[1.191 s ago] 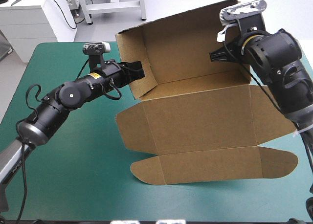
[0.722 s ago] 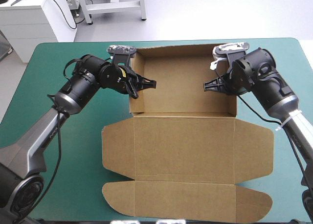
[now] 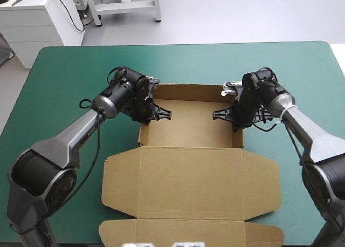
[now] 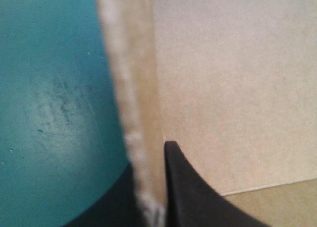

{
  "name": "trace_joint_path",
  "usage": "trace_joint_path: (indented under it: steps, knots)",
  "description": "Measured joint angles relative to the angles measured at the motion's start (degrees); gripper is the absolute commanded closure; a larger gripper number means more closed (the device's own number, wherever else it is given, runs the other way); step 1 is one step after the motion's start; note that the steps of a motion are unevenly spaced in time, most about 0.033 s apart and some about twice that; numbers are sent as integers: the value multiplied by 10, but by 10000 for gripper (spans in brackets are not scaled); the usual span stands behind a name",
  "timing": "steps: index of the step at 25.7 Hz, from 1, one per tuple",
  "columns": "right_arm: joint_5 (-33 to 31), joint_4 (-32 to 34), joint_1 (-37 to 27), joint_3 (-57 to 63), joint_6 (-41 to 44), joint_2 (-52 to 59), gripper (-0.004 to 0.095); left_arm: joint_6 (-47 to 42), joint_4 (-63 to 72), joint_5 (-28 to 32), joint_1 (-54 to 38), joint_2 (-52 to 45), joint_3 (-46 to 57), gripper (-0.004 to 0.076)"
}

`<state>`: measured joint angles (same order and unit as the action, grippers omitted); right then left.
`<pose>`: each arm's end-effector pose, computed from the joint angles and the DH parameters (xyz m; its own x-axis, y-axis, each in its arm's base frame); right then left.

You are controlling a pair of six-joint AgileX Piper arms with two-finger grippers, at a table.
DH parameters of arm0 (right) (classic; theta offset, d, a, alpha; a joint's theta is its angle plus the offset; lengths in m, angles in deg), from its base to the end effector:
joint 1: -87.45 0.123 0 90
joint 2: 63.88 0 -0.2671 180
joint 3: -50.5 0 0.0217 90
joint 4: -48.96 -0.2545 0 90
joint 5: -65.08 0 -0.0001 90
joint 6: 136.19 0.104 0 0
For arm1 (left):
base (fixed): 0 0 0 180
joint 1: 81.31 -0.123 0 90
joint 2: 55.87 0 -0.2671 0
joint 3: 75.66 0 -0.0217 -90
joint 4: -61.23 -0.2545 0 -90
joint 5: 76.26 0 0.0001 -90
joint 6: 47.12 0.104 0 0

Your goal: Fold the box

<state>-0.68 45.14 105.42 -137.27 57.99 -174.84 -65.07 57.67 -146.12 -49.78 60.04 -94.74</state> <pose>0.3483 0.1196 0.2336 -0.9850 -0.0346 -0.1691 -0.0537 0.9925 0.1096 0.3406 -0.2018 0.2535 -0.9412 0.2404 -0.2374 0.2504 0.9681 -0.0121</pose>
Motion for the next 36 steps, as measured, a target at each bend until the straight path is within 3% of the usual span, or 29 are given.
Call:
trace_joint_path:
  steps: [4, 7, 9, 10, 12, 14, 16, 26, 27, 29, 32, 36]
  knots:
    - [1, 1, 0, 0, 1, 0, 911, -16, -2, 0, 0, 9, -4, 730]
    - [0, 1, 0, 0, 1, 0, 844, -17, 0, 4, 0, 12, -5, 695]
    - [-2, 2, 0, 0, -10, 0, 671, -12, 7, 6, -2, 12, -5, 600]
    - [-3, 3, 0, 0, -15, 0, 524, -3, 9, 6, -2, 12, -5, 541]
    - [-10, 6, 0, -3, -20, -1, 336, 10, 19, 8, -2, 13, -5, 428]
    - [-22, 7, 0, -19, -21, -2, 216, 13, 20, 9, -1, 13, -5, 353]
    - [-31, 7, 0, -34, -21, -2, 160, 15, 21, 8, -1, 13, -6, 319]
    - [-48, 25, 0, -118, -11, 2, 154, 15, -34, -9, -1, 14, -116, 340]
    - [-48, 25, 0, -124, -11, 6, 154, 15, -35, -9, -1, 13, -132, 364]
    - [-49, 27, 0, -131, -10, 16, 157, 20, -35, -11, 0, 8, -164, 486]
    - [-51, 34, 0, -134, -10, 41, 158, 46, -32, -12, 0, -11, -194, 731]
    - [-53, 42, 0, -136, -10, 84, 158, 88, -28, -16, 0, -62, -197, 731]
